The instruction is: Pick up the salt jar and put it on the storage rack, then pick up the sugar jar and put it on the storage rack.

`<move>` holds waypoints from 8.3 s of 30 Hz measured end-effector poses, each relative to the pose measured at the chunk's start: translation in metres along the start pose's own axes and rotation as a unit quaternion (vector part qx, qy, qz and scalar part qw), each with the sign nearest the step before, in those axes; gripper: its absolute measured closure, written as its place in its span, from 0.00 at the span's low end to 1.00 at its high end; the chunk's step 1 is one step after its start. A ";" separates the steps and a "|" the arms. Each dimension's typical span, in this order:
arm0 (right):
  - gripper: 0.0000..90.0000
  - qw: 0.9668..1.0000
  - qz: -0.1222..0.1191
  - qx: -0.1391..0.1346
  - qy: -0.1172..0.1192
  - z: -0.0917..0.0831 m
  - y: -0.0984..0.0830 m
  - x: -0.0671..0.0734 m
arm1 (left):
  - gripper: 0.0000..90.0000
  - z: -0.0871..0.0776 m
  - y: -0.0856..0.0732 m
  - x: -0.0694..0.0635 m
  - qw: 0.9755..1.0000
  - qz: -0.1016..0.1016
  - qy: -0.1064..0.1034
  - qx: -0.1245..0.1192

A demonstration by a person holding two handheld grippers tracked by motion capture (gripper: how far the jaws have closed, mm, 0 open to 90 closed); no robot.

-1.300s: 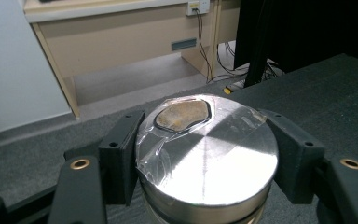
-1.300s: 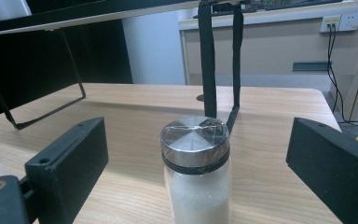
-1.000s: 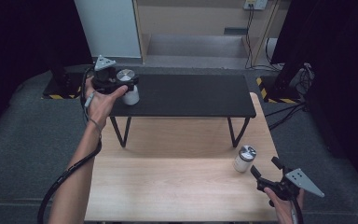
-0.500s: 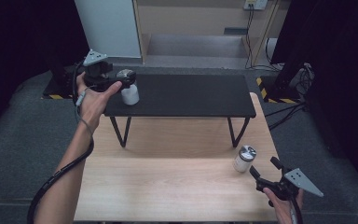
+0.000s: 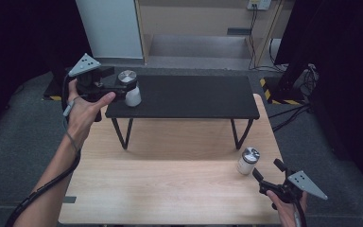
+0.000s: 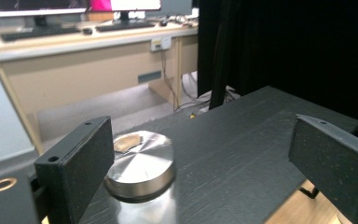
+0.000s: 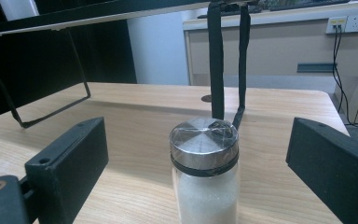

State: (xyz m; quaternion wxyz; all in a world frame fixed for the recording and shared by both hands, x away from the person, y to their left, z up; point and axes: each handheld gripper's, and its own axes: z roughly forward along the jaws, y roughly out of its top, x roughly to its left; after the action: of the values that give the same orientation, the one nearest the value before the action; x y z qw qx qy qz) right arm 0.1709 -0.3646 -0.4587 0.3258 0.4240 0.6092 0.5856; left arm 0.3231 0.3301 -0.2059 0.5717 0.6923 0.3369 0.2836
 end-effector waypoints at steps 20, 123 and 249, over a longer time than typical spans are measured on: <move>0.06 1.000 -0.001 0.001 0.001 0.000 0.000 0.002 | 0.07 -0.009 -0.019 -0.008 0.986 0.029 -0.162 -0.033; 0.06 1.000 -0.005 0.010 0.004 0.002 0.001 0.003 | 0.03 -0.056 -0.240 -0.068 0.998 -0.002 0.016 -0.057; 0.03 0.960 -0.132 0.181 0.165 0.035 0.144 -0.066 | 0.00 -0.057 -0.245 -0.062 0.999 -0.020 -0.008 -0.045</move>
State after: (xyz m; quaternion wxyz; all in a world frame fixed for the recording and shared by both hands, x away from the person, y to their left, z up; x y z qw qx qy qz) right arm 0.2497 -0.4153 -0.3262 0.2128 0.2886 0.8011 0.4792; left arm 0.2061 0.3441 -0.4362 0.6104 0.6614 0.3328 0.2813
